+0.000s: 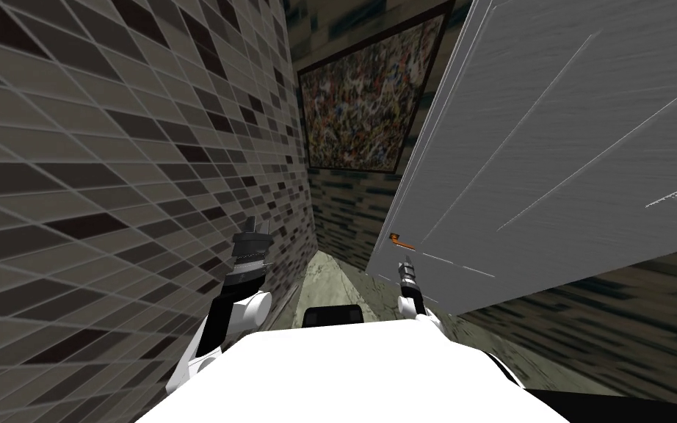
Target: Pull the door open
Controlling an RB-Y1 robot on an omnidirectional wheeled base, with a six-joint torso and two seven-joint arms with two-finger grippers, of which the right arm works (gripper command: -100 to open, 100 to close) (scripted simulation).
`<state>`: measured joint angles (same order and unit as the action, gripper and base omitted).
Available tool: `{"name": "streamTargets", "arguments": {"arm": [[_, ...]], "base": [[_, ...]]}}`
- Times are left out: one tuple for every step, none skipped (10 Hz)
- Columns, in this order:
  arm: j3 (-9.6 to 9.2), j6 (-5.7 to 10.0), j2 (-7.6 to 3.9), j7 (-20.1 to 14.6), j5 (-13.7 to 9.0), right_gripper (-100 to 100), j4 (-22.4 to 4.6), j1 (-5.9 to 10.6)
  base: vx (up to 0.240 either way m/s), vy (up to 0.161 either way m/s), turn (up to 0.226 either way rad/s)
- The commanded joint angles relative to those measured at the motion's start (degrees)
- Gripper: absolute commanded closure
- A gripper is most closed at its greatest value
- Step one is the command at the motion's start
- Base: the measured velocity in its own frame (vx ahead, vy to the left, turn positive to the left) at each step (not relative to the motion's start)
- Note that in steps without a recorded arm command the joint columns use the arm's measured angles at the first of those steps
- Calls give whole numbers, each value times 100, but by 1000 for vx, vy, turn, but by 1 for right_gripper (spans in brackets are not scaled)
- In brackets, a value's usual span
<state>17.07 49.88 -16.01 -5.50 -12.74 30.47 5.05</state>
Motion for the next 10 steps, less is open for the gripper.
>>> {"name": "streamTargets", "arguments": {"arm": [[16, 40, -26, -9, -20, -100, -166, 59], [25, 51, -35, -10, -29, -100, -231, 80], [45, 78, -54, -14, -53, -100, -387, 132], [47, 81, -56, -14, -55, -100, -404, 138], [42, 74, -61, -19, -50, -100, -387, 134], [56, 86, -62, -10, -59, -100, -418, 150], [62, 85, -61, -5, -63, -100, -422, 153], [73, 82, -60, 6, -70, -100, -430, 161], [86, 80, -58, 18, -78, -100, -439, 168], [92, 78, -57, 24, -82, -100, -443, 172]], "base": [[55, -22, 28], [46, -21, 22], [59, -19, 48], [51, -19, 23], [19, -9, 4], [107, -36, 13], [176, -85, 25], [211, -99, 36], [177, -127, 27], [136, -162, 21]]}}
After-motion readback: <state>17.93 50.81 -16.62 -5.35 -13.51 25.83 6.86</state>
